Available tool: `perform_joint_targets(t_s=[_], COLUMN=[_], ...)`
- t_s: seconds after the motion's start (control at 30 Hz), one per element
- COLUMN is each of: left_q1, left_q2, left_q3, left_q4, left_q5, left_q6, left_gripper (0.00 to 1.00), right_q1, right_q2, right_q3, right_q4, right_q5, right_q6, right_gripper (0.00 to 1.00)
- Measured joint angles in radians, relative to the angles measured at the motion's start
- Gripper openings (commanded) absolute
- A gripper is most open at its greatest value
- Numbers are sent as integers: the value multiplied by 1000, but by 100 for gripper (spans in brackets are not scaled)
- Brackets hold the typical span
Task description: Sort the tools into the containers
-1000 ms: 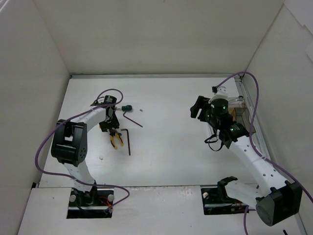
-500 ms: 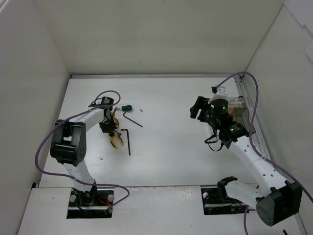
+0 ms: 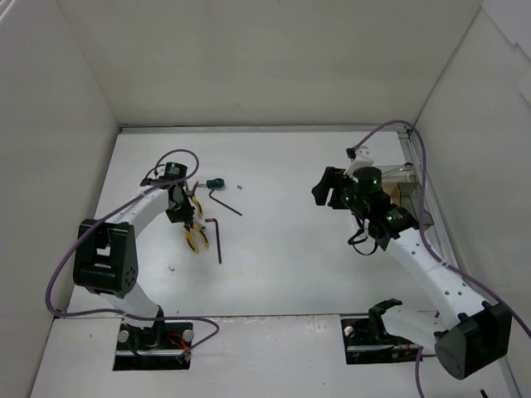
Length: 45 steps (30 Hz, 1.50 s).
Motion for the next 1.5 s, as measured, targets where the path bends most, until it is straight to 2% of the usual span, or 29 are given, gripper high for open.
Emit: perform_joint_targets(t_s=[0.23, 0.43, 0.87, 1.5], left_q1=[0, -21, -133, -274], left_q2=[-208, -309, -360, -382], left_q3=[-14, -12, 16, 34], left_q4=[19, 40, 102, 190], left_q5=[62, 135, 278, 324], left_q6=[3, 3, -67, -164], left_gripper=[0, 0, 0, 0], right_q1=[42, 118, 294, 391], right_q2=[81, 145, 314, 455], right_q3=[60, 144, 257, 304], right_q4=[-3, -2, 53, 148], right_q5=[-150, -227, -274, -216], right_q6=[-23, -39, -32, 11], right_gripper=[65, 66, 65, 58])
